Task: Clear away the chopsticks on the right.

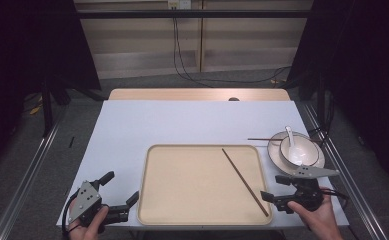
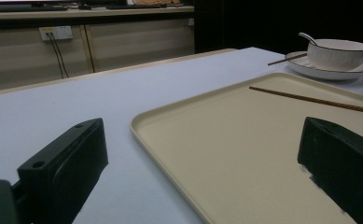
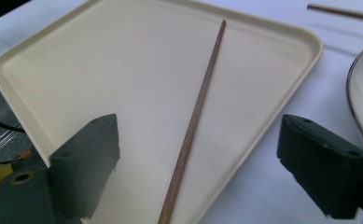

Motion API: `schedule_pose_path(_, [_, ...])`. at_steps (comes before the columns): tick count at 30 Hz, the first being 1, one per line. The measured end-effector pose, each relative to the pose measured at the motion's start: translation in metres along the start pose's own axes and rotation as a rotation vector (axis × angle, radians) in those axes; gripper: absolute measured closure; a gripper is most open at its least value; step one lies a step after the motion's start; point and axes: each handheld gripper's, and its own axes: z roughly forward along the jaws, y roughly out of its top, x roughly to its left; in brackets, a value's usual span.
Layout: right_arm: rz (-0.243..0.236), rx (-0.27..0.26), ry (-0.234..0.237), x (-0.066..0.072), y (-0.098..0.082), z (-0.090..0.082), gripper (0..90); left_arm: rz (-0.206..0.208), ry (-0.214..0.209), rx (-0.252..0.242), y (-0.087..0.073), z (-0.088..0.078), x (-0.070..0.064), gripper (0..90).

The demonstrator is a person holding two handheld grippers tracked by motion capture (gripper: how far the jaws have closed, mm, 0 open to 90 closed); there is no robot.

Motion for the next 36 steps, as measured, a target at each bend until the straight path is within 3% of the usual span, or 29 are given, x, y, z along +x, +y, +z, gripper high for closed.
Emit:
schedule_pose_path(3, [-0.026, -0.02, 0.067, -0.006, 0.0, -0.009, 10.8, 0.0, 0.002, -0.001, 0.0, 0.0, 0.0, 1.6])
schedule_pose_path(5, [-0.027, -0.075, 0.086, -0.012, 0.001, -0.016, 11.1, -0.004, 0.005, -0.002, 0.0, 0.0, 0.0, 1.6])
schedule_pose_path(9, [-0.079, -0.1, 0.025, -0.025, 0.005, -0.029, 10.6, -0.002, 0.005, -0.001, 0.0, 0.0, 0.0, 1.6])
schedule_pose_path(13, [-0.123, -0.125, -0.007, -0.044, 0.008, -0.043, 11.2, -0.006, 0.007, -0.001, 0.0, 0.0, 0.0, 1.6])
schedule_pose_path(17, [-0.135, -0.152, -0.003, -0.067, 0.011, -0.056, 10.6, -0.002, 0.007, 0.003, 0.0, 0.0, 0.001, 1.6])
schedule_pose_path(21, [-0.155, -0.161, -0.068, -0.092, 0.017, -0.066, 10.6, -0.005, 0.008, -0.001, 0.0, 0.0, 0.001, 1.6])
schedule_pose_path(24, [-0.142, -0.178, -0.131, -0.113, 0.02, -0.073, 10.6, -0.005, 0.007, 0.0, 0.0, 0.0, 0.001, 1.6])
schedule_pose_path(27, [-0.197, -0.173, -0.166, -0.132, 0.025, -0.077, 10.6, -0.006, 0.006, -0.001, 0.0, 0.0, 0.001, 1.6])
schedule_pose_path(32, [-0.226, -0.137, -0.193, -0.158, 0.035, -0.079, 10.6, -0.008, 0.005, -0.001, -0.001, 0.0, 0.001, 1.6])
schedule_pose_path(36, [-0.209, -0.144, -0.155, -0.179, 0.045, -0.079, 7.6, -0.01, 0.007, 0.001, -0.001, 0.0, 0.001, 1.6])
